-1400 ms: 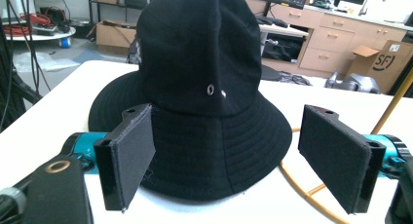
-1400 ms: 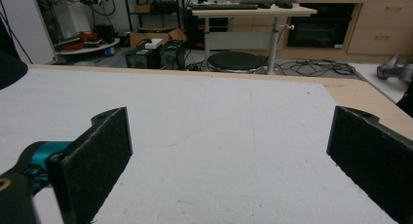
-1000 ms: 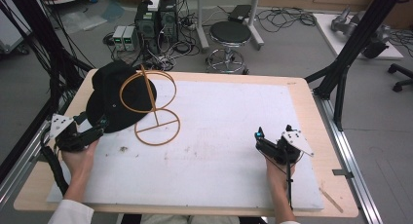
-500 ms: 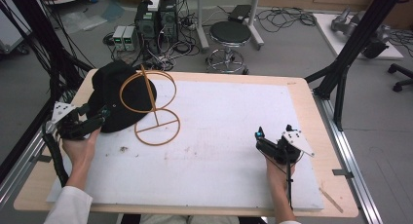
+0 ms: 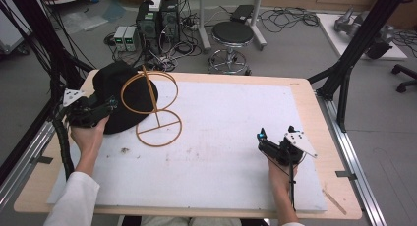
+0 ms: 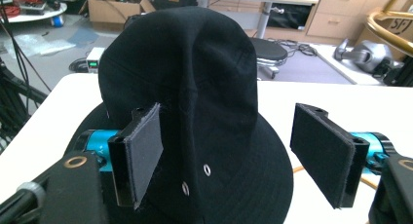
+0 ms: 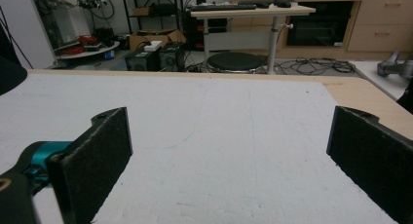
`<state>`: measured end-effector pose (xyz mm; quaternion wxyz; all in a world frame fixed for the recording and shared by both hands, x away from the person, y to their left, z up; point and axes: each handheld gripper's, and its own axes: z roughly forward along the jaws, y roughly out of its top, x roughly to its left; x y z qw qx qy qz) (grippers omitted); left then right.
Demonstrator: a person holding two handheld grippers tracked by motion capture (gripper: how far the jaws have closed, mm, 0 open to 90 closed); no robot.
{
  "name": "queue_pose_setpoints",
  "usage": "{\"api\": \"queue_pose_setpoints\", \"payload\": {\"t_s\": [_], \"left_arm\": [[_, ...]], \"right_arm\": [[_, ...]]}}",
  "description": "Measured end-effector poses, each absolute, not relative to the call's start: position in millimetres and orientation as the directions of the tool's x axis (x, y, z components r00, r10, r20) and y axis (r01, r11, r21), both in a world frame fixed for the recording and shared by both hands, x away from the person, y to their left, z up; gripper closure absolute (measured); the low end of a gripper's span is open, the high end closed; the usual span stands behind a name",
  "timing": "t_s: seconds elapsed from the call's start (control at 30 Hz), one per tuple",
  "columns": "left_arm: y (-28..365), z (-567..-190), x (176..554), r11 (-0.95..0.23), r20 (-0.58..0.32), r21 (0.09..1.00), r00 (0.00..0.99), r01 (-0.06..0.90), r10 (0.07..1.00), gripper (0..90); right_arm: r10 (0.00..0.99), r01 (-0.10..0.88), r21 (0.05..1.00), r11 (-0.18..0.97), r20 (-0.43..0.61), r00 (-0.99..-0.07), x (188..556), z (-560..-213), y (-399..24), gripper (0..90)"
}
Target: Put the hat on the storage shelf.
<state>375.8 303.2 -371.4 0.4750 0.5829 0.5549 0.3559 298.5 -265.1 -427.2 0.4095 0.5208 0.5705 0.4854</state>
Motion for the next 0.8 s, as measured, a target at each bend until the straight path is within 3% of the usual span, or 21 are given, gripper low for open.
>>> {"api": "queue_pose_setpoints", "payload": {"t_s": [0.37,0.8], "left_arm": [[307,-371,406,0.070,-0.105,0.930,0.076,0.362,0.992,28.1],[314,-373,430,0.077,-0.126,0.897,0.086,0.435,0.988,40.3]], "right_arm": [[0.990,0.203,0.979,-0.025,0.053,-0.133,299,-427,-264,1.7],[0.989,0.206,0.978,-0.013,0.043,-0.140,299,-428,-263,1.7]]}}
